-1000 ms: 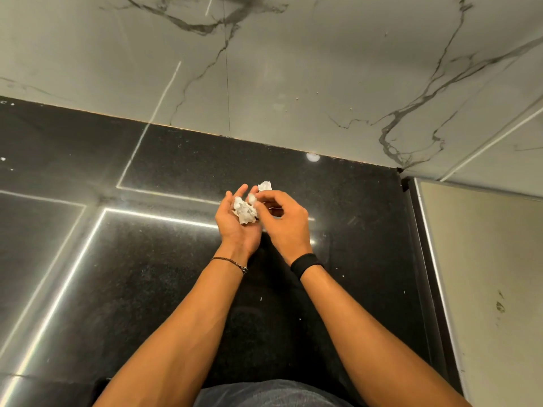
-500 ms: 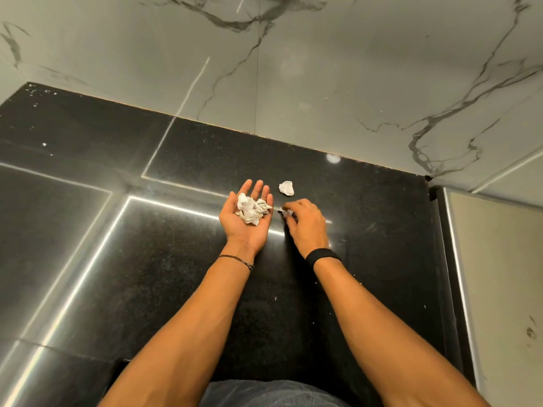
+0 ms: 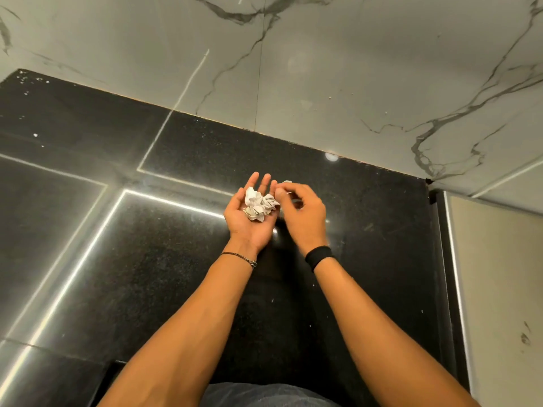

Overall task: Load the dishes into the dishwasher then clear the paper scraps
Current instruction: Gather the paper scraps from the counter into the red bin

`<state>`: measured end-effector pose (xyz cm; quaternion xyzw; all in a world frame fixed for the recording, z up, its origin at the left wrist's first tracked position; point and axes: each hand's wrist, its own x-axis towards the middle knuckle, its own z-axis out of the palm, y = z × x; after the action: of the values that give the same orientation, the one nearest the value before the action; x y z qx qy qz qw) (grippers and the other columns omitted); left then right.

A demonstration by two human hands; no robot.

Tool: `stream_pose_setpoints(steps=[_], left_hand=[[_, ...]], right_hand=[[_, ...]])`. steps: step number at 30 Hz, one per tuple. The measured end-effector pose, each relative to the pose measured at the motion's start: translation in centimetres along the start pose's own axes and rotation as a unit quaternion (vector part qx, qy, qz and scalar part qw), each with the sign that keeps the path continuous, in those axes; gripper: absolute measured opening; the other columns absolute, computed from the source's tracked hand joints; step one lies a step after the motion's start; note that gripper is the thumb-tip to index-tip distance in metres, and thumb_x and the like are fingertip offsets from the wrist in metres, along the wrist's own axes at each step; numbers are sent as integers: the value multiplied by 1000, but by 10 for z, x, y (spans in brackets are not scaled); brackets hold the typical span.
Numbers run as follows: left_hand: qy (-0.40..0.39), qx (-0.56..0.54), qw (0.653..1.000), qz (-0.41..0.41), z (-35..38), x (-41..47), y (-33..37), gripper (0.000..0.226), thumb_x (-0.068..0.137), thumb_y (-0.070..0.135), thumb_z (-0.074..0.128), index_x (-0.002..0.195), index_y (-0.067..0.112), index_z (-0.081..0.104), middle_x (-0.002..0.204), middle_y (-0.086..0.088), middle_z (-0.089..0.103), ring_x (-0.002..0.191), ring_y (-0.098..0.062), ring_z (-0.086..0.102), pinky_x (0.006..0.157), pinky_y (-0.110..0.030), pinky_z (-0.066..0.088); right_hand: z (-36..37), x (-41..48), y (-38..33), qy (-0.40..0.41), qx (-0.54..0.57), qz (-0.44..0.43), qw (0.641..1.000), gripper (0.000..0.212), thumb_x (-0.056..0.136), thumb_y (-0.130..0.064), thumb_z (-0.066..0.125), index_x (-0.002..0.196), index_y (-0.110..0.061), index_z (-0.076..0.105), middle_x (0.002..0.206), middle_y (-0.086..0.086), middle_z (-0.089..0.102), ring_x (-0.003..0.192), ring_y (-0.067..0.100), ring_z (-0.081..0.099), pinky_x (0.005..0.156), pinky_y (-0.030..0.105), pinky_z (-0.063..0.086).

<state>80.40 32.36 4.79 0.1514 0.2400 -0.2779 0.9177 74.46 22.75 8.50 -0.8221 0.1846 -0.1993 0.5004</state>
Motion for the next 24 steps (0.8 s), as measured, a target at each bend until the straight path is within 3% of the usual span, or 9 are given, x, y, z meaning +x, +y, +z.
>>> stream_pose_setpoints(steps=[2, 5, 9, 11, 13, 15, 17, 21, 24], left_hand=[[-3, -4, 1000, 2, -1, 0, 3, 43, 105, 30, 39, 134, 9, 63, 137, -17, 64, 123, -33, 63, 112, -46, 45], [5, -3, 1000, 16, -4, 0, 9, 43, 104, 29, 40, 133, 8, 64, 135, -17, 65, 118, -33, 67, 105, -44, 50], [21, 4, 999, 26, -11, 3, 15, 44, 103, 29, 42, 136, 8, 63, 136, -16, 65, 124, -33, 63, 107, -43, 48], [24, 9, 999, 31, -12, 3, 16, 45, 102, 29, 43, 137, 8, 62, 137, -16, 64, 128, -33, 61, 110, -43, 47], [32, 14, 999, 35, -11, 3, 15, 44, 102, 30, 44, 136, 8, 62, 138, -17, 64, 129, -33, 60, 110, -43, 46], [34, 19, 999, 35, -10, 3, 12, 44, 103, 30, 43, 137, 8, 61, 139, -17, 62, 129, -34, 59, 111, -44, 46], [28, 19, 999, 28, -6, 2, 7, 45, 104, 31, 42, 139, 8, 60, 138, -18, 62, 128, -35, 60, 113, -47, 44], [-3, 37, 999, 19, 10, -12, -5, 46, 105, 33, 38, 139, 11, 59, 137, -17, 63, 120, -35, 63, 103, -49, 51], [-33, 13, 999, 19, 18, -27, -7, 45, 104, 33, 38, 134, 10, 62, 143, -18, 59, 122, -35, 61, 113, -49, 43]], right_hand=[[-2, 18, 17, -6, -88, 6, 996, 21, 95, -16, 66, 115, -19, 73, 113, -4, 67, 103, 8, 62, 89, 25, 52], [3, 38, 40, -95, -247, 8, 964, 36, 94, -15, 66, 130, -17, 66, 125, 5, 60, 117, 25, 54, 101, 30, 42], [7, 43, 49, -120, -341, -42, 932, 19, 99, -19, 61, 114, -11, 70, 113, 9, 61, 107, 28, 53, 93, 31, 40], [7, 40, 44, -103, -320, -20, 942, 14, 99, -22, 61, 104, -13, 71, 106, 6, 62, 101, 24, 57, 89, 32, 44], [7, 35, 32, -53, -227, 22, 972, 11, 98, -25, 63, 98, -17, 70, 98, 0, 64, 92, 16, 61, 85, 34, 53], [6, 25, 12, -11, -119, 2, 993, 7, 97, -26, 65, 96, -20, 69, 96, -5, 65, 89, 9, 62, 81, 30, 55], [7, 10, -9, -30, -72, -44, 996, 5, 93, -25, 69, 96, -22, 70, 96, -11, 66, 92, 7, 60, 81, 24, 50], [1, -15, -32, -79, -76, -79, 991, 16, 83, -30, 73, 99, -30, 73, 103, -16, 68, 99, 7, 56, 89, 27, 43], [-10, -29, -37, -20, 19, -49, 998, 16, 85, -20, 71, 99, -27, 74, 108, -13, 70, 110, 8, 61, 100, 39, 46]])
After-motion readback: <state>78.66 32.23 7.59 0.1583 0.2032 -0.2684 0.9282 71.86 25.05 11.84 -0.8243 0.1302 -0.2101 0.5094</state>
